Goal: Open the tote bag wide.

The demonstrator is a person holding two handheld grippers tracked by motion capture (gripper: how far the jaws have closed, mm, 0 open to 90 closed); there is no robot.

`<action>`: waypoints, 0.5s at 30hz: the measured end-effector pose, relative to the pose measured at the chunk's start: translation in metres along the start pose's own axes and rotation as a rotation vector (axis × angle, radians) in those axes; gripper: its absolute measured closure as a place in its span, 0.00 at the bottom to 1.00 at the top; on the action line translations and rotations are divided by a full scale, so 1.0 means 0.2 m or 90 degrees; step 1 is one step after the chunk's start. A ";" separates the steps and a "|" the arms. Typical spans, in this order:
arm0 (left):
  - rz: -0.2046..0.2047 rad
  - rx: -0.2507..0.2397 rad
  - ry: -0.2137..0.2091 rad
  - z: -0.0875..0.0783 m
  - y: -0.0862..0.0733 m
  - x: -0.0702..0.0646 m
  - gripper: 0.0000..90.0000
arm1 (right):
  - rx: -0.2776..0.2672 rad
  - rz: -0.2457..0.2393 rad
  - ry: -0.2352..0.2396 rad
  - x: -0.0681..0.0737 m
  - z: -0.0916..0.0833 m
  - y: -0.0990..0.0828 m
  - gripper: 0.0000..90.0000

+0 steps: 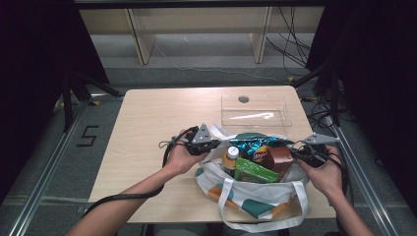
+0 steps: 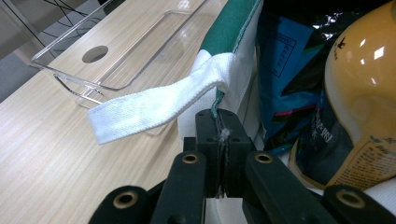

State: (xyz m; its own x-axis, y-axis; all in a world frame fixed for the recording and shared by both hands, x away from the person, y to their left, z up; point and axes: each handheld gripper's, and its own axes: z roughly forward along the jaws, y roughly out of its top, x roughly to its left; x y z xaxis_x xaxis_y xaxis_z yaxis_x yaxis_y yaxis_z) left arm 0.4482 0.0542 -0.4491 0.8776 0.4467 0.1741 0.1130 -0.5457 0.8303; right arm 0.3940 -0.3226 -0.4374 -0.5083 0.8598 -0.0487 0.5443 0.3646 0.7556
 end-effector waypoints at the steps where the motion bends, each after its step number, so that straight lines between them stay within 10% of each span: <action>1: -0.011 0.005 -0.003 0.00 0.00 0.00 0.98 | 0.002 -0.002 -0.006 0.00 0.00 0.00 0.99; 15: -0.033 -0.017 -0.003 -0.06 0.02 -0.01 0.81 | -0.060 0.070 0.003 0.00 -0.11 0.04 0.76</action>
State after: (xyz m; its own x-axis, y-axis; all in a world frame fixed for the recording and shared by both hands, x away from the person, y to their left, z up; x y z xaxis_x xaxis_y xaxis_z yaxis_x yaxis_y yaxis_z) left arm 0.4421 0.0594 -0.4395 0.8728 0.4707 0.1290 0.1458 -0.5036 0.8515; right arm 0.3840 -0.3282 -0.4176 -0.4527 0.8907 0.0410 0.5314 0.2325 0.8146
